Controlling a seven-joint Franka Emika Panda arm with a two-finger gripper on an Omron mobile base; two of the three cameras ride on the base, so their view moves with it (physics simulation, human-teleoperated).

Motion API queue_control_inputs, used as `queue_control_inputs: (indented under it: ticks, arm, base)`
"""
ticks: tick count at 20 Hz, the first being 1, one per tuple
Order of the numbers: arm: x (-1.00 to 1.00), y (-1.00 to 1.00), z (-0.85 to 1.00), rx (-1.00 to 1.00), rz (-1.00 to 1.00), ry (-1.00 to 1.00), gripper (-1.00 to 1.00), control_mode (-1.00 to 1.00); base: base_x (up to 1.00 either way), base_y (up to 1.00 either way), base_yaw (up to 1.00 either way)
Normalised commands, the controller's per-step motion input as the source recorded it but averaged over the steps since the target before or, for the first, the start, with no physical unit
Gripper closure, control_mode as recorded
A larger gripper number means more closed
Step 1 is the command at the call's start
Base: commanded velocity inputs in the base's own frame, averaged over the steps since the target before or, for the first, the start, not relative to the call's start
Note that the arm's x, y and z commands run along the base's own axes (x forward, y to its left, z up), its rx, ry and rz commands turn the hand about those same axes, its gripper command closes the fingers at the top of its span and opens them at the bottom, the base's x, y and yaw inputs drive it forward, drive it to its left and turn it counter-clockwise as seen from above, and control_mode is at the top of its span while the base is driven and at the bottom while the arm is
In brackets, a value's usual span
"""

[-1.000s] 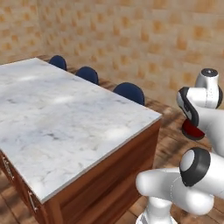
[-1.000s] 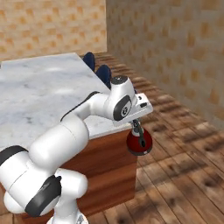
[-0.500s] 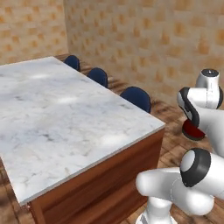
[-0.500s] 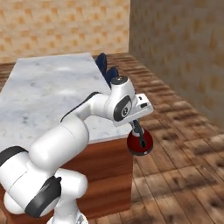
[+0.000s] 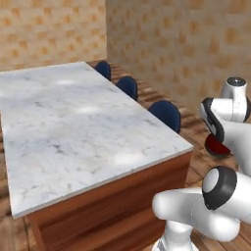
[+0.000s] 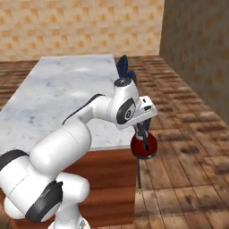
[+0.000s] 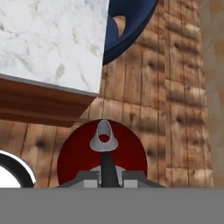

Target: The kettle is done boiling. Turn off the stove, then wait for 300 timesteps before moving the kettle to the dining table.

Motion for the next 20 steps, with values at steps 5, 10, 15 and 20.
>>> queue_control_inputs:
  ticks: [5, 10, 15, 20]
  arm:
    - [0.00, 0.00, 0.00, 0.00, 0.00, 0.00, 1.00, 1.00]
    - [0.00, 0.00, 0.00, 0.00, 0.00, 0.00, 1.00, 1.00]
    - [0.00, 0.00, 0.00, 0.00, 0.00, 0.00, 1.00, 1.00]
    - [0.00, 0.00, 0.00, 0.00, 0.00, 0.00, 1.00, 1.00]
  base:
    - [0.18, -0.30, 0.37]
    - [0.15, -0.33, 0.40]
    - [0.06, -0.51, 0.41]
    - [0.01, -0.55, 0.40]
